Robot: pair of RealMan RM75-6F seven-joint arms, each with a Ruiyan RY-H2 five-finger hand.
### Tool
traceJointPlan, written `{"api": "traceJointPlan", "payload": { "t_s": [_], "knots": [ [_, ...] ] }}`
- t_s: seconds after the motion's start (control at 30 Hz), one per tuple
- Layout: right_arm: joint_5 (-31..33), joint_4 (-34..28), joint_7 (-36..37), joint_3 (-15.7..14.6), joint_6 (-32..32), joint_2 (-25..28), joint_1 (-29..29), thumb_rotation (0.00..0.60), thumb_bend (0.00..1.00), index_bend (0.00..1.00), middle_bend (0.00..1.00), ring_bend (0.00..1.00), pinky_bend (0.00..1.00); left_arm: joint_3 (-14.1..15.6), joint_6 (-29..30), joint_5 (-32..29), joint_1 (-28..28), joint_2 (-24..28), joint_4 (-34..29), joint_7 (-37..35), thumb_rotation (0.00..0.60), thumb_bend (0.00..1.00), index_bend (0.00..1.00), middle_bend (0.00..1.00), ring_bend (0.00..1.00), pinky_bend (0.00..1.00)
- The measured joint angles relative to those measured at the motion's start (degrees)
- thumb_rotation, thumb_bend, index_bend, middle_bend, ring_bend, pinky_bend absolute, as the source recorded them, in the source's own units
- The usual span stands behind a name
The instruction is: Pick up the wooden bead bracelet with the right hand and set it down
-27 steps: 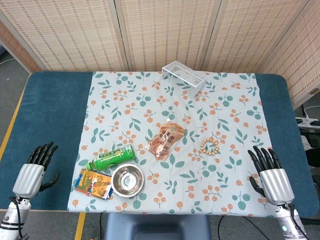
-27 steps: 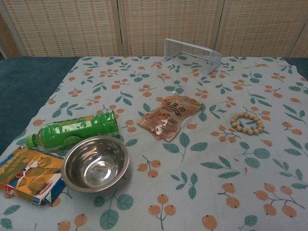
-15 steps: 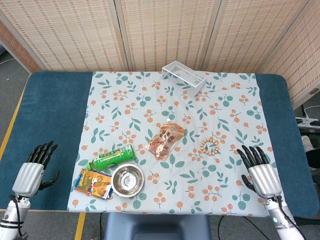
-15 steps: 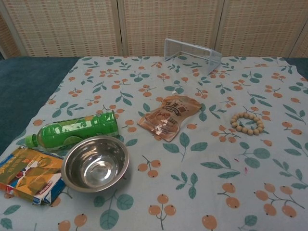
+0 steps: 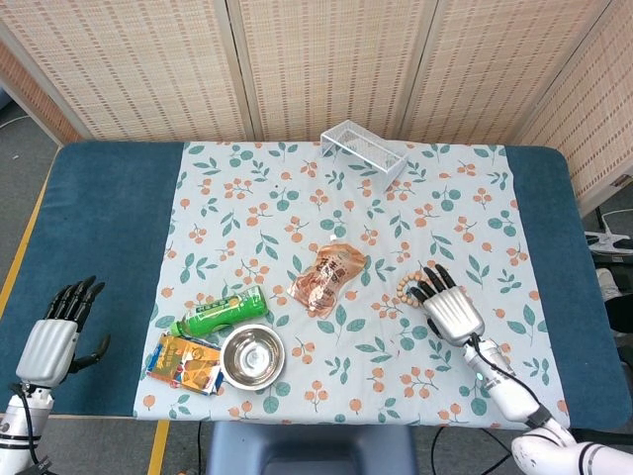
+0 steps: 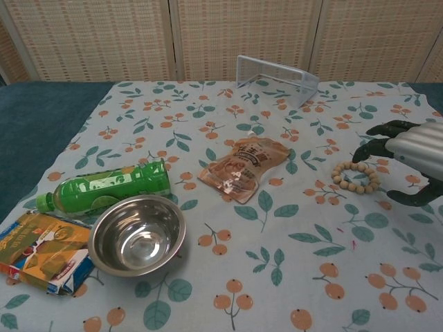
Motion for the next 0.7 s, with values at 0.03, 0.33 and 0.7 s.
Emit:
{"api": "traceJointPlan", "payload": {
  "t_s": [0.03, 0.33, 0.7],
  "knots": [
    [0.44, 0.8, -0.19, 0.04, -0.47, -0.65, 0.32, 0.6, 0.32, 0.27, 0.24, 0.0, 0.0, -0.07, -0.2, -0.09, 0.0, 0.0, 0.02, -0.01, 0.6, 0.41, 0.0, 0.0, 0.0, 0.09],
    [3.98, 6.23, -1.28, -0.14, -3.24, -4.63, 2.93, 0.6, 0.32, 0.36, 0.3, 0.0, 0.0, -0.56, -2.06, -0.7, -0.07, 0.2, -0.06, 0.03, 0.6, 0.41, 0.0, 0.0, 0.0, 0.09],
    [6.38, 11.72, -2.96, -0.4, -3.98, -7.9, 4.68, 0.6, 0.32, 0.46, 0.38, 0.07, 0.0, -0.81, -3.71, -1.25, -0.02, 0.79, -1.07, 0.87, 0.6, 0.41, 0.0, 0.0, 0.0, 0.09]
  ]
}}
